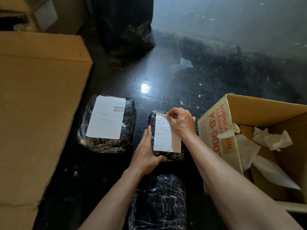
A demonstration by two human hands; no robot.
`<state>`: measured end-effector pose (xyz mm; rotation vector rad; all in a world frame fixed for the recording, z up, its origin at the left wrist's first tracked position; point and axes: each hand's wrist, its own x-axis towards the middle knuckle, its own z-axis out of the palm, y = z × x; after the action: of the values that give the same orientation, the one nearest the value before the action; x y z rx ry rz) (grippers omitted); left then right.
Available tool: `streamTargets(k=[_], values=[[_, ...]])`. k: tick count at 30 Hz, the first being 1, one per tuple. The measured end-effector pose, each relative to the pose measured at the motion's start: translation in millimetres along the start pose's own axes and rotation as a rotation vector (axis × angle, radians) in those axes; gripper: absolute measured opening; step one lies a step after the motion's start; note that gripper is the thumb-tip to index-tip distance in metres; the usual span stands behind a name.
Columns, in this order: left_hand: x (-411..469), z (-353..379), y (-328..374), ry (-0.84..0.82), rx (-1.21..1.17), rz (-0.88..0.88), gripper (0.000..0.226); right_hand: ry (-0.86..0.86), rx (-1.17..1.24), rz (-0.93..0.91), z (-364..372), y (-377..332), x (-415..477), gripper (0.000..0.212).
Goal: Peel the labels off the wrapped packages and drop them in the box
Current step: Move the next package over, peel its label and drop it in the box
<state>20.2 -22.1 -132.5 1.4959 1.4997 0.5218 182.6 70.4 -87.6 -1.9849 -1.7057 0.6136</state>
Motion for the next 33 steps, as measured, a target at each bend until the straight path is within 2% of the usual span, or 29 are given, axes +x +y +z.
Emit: streamTargets(k=[5, 9, 13, 15, 21, 28, 33], values=[[1.6, -0.4, 2.6, -0.011, 0.017, 0.028, 0.148, -0.064, 0.015, 0.055, -4.7, 2.6, 10.2, 0.010], [4.3, -0.4, 3.5, -0.009, 0.002, 0.022, 0.153, -0.115, 0.012, 0.076, -9.0, 2.5, 15.2, 0.027], [3.5, 0.7, 0.5, 0.027, -0.083, 0.008, 0.152, -0.162, -0.075, 0.050, -10.4, -2.4, 18.6, 0.020], [3.7, 1.5, -1.5, 0.048, -0.115, 0.007, 0.151, -0.133, -0.058, 0.040, -7.5, -2.8, 15.3, 0.017], [6.1, 4.6, -4.3, 0.066, -0.143, 0.010, 0.152, 0.110, 0.081, -0.038, 10.8, 2.6, -6.5, 0.015], [7.4, 6.9, -4.6, 0.088, -0.127, 0.023, 0.152, 0.209, 0.076, -0.047, 17.7, 4.3, -14.4, 0.010], [7.4, 7.9, -3.1, 0.103, -0.128, 0.013, 0.153, 0.215, 0.083, -0.026, 17.2, 3.2, -19.5, 0.008]])
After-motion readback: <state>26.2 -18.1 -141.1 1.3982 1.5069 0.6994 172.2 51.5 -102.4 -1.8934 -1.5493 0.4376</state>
